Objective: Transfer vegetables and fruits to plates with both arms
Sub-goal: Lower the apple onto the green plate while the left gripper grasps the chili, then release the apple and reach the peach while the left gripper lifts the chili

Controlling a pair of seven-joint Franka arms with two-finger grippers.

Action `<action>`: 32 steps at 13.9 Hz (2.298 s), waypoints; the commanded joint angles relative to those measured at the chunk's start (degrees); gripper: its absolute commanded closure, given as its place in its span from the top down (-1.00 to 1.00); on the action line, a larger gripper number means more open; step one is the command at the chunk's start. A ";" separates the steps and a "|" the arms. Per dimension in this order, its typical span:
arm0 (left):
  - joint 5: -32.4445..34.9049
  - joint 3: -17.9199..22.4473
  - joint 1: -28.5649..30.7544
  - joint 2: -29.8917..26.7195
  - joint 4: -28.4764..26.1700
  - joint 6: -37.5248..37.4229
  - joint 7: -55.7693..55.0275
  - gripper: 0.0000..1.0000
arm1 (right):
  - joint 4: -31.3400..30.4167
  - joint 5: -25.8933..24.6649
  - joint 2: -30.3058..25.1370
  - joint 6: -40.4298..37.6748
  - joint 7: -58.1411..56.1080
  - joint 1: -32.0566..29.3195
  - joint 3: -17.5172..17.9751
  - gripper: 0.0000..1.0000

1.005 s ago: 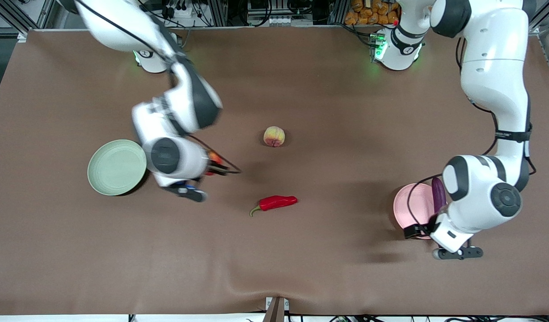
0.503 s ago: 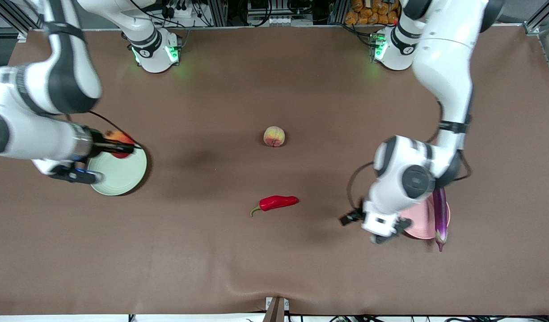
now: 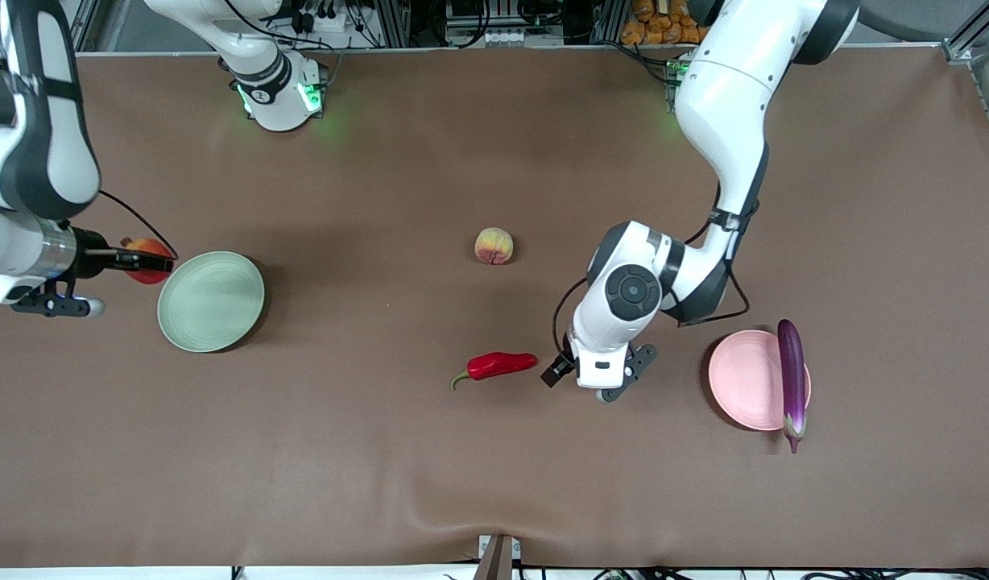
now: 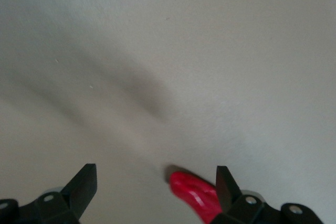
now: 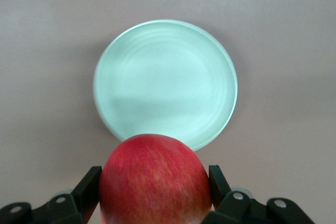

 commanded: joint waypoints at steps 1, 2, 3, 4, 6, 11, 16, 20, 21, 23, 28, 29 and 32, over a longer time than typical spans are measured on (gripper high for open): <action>-1.05 0.55 -2.69 1.85 0.27 6.04 -10.83 1.00 | -5.36 -0.91 2.92 9.50 -3.15 -0.86 0.06 -1.00; -1.14 0.55 -3.22 2.55 0.27 8.42 -14.35 1.00 | -5.36 -0.91 5.03 11.00 -3.23 -1.21 0.06 -1.00; -1.49 0.38 -3.92 3.17 0.18 10.70 -17.35 1.00 | -5.71 -0.91 6.36 12.06 -3.58 -1.38 0.15 -1.00; -3.06 0.12 -5.06 4.05 0.18 12.90 -19.81 1.00 | -7.02 -0.83 6.63 13.55 -3.59 -1.39 0.06 -1.00; -8.75 0.11 -5.95 5.37 0.18 17.73 -22.21 1.00 | -10.36 -0.83 7.07 18.72 -3.85 -1.39 0.15 -1.00; -20.82 -0.32 -5.43 7.13 0.18 22.15 -21.16 1.00 | -12.22 -0.74 9.53 23.50 -6.66 -2.00 0.15 -0.72; -26.70 -3.57 -3.31 9.06 0.27 25.04 -18.44 1.00 | -4.43 -0.04 9.89 11.17 -6.31 -1.47 0.24 1.00; -29.17 -6.11 -2.96 10.73 0.27 28.46 -17.65 1.00 | 6.22 0.84 10.06 -3.64 -5.78 0.10 0.24 1.00; -29.26 -6.91 -2.53 11.17 0.27 29.44 -16.95 1.00 | 7.98 1.45 10.15 -5.75 -5.44 0.54 0.32 1.00; -29.44 -9.71 0.01 11.53 0.27 29.71 -15.36 1.00 | 12.02 1.98 10.32 -10.14 -1.77 1.51 0.32 1.00; -29.44 -10.78 1.17 11.70 0.27 29.88 -13.26 0.92 | 19.41 4.17 10.94 -16.84 11.68 6.34 0.50 1.00; -29.44 -10.87 1.17 11.70 0.18 30.49 -12.55 0.53 | 20.29 5.23 10.94 -17.72 13.97 7.13 0.50 1.00; -29.44 -11.14 1.17 11.79 0.18 31.11 -12.37 -0.10 | 21.53 7.34 10.94 -18.86 18.11 8.89 0.59 1.00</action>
